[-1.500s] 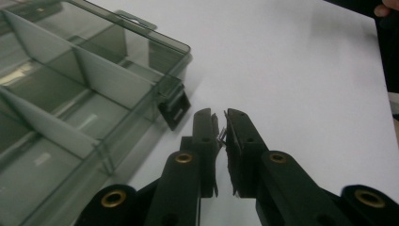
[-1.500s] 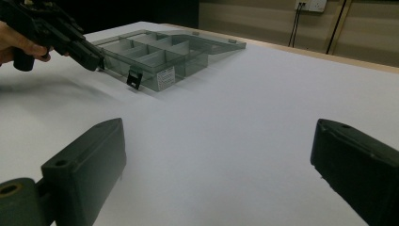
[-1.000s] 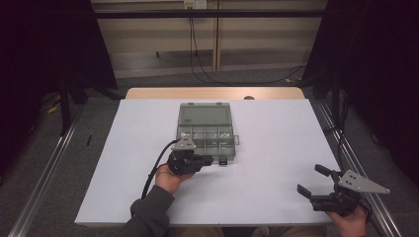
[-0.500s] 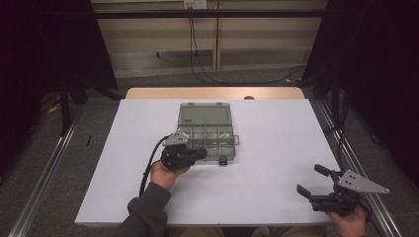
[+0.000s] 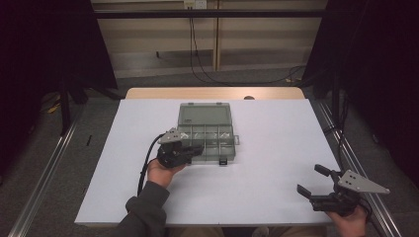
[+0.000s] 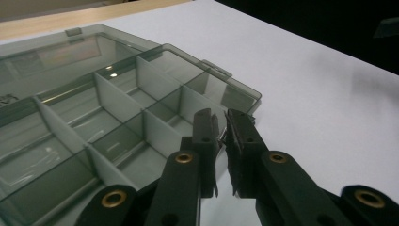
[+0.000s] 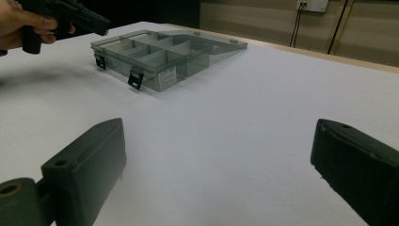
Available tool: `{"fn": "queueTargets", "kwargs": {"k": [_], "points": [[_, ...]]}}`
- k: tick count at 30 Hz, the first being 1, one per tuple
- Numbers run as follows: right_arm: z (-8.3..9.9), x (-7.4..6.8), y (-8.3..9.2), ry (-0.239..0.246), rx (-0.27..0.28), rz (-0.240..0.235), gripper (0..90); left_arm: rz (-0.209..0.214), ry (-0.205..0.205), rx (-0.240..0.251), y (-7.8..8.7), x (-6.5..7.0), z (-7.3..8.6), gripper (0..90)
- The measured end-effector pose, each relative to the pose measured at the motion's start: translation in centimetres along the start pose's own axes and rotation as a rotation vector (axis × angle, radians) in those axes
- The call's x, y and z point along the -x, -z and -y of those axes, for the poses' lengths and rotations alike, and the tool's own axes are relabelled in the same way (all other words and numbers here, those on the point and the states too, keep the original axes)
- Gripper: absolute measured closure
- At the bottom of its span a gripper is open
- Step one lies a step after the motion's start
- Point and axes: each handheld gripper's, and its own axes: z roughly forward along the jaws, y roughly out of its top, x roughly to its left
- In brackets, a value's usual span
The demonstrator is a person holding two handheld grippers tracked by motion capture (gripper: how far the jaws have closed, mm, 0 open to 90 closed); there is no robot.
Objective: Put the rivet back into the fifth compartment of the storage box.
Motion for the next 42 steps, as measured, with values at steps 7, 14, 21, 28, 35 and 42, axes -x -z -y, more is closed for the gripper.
{"fn": "queueTargets", "kwargs": {"k": [7,14,21,28,35,42], "points": [[0.0,0.0,0.0,-0.001,-0.001,-0.001,3.6,-0.036,0.003,0.003,0.3,-0.4,0.1,82.7],[0.0,0.0,0.0,0.001,0.001,0.001,3.7,-0.070,0.015,0.005,0.6,-0.9,0.2,82.7],[0.0,0.0,0.0,0.002,0.001,0.000,3.6,-0.110,0.041,0.028,1.3,-1.7,0.3,82.6],[0.0,0.0,0.0,0.002,0.001,0.001,3.6,-0.134,0.052,0.033,1.6,-2.1,0.5,82.6],[0.0,0.0,0.0,-0.001,0.000,-0.001,3.7,-0.159,0.059,0.034,1.9,-2.5,0.6,82.7],[0.0,0.0,-0.1,0.001,-0.001,-0.002,3.7,-0.181,0.063,0.029,2.0,-2.8,0.7,82.6]]}}
